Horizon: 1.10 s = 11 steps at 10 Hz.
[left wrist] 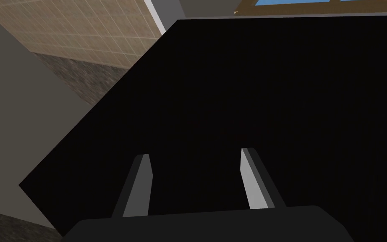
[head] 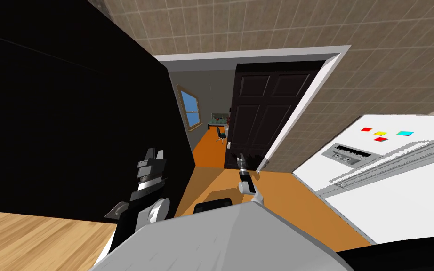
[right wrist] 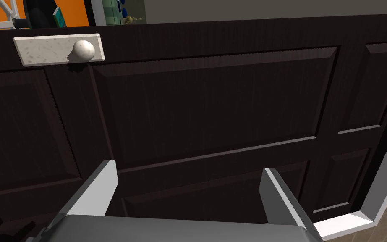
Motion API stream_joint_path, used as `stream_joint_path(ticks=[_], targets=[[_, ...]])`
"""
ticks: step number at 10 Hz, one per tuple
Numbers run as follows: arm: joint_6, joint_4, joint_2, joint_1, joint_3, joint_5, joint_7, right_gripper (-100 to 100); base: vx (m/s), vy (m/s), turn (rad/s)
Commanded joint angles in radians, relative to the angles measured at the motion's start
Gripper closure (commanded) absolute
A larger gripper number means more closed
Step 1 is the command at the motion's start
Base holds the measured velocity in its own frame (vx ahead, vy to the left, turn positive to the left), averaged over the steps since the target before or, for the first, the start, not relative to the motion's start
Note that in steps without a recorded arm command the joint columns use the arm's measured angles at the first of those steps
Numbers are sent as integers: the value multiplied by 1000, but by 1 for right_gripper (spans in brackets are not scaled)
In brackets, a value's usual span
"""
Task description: Pull the door open
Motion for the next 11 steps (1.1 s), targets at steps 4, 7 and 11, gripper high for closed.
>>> stream_joint_path(ticks=[4, 7, 11], targets=[[-17, 97, -5, -40, -1, -18, 11, -100, 70, -18, 47], [-31, 178, -8, -71, -2, -34, 23, -100, 77, -12, 50], [-48, 277, -12, -109, -2, -54, 37, -100, 94, -24, 60]])
